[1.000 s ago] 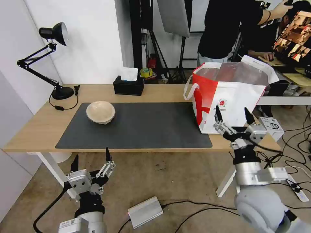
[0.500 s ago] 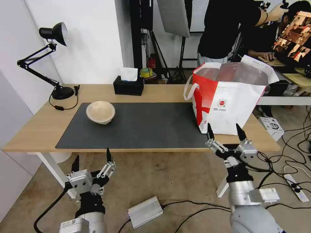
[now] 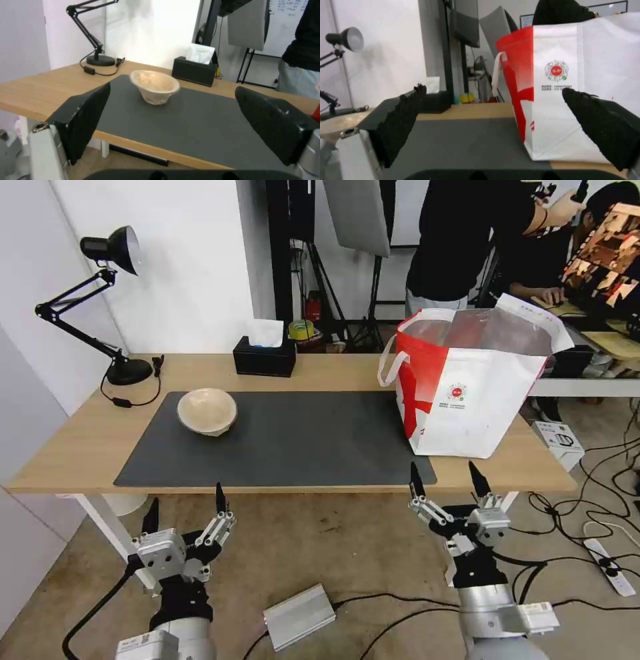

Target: Pick up the trash from the table and place it into the takeout bag.

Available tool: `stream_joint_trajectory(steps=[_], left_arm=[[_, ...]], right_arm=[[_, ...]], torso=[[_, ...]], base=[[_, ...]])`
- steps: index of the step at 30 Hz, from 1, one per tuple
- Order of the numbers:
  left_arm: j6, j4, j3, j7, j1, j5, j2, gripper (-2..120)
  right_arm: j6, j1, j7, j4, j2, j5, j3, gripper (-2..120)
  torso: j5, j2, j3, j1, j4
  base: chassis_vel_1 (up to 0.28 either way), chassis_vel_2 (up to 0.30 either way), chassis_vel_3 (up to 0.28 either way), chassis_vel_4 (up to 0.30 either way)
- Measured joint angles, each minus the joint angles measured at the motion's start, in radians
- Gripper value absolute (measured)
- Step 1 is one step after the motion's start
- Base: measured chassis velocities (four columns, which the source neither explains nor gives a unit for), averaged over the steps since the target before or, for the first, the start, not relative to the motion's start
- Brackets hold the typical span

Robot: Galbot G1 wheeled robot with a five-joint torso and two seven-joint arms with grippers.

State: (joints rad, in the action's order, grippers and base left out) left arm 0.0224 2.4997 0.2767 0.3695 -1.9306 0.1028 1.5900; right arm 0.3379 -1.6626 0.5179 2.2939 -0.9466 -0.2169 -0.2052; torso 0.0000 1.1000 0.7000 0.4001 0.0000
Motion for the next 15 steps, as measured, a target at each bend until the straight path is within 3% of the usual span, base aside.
stream_joint_trajectory(steps=[15], left_arm=[[0.000, 0.001, 0.006, 0.000, -0.003, 0.002, -0.006, 100]], right_arm=[[-0.005, -0.063, 0.017, 0.004, -0.009, 0.042, 0.023, 100]], torso=[[0.0000, 0.000, 0.000, 0.000, 0.0000]], base=[[0.000, 0.000, 0.000, 0.000]])
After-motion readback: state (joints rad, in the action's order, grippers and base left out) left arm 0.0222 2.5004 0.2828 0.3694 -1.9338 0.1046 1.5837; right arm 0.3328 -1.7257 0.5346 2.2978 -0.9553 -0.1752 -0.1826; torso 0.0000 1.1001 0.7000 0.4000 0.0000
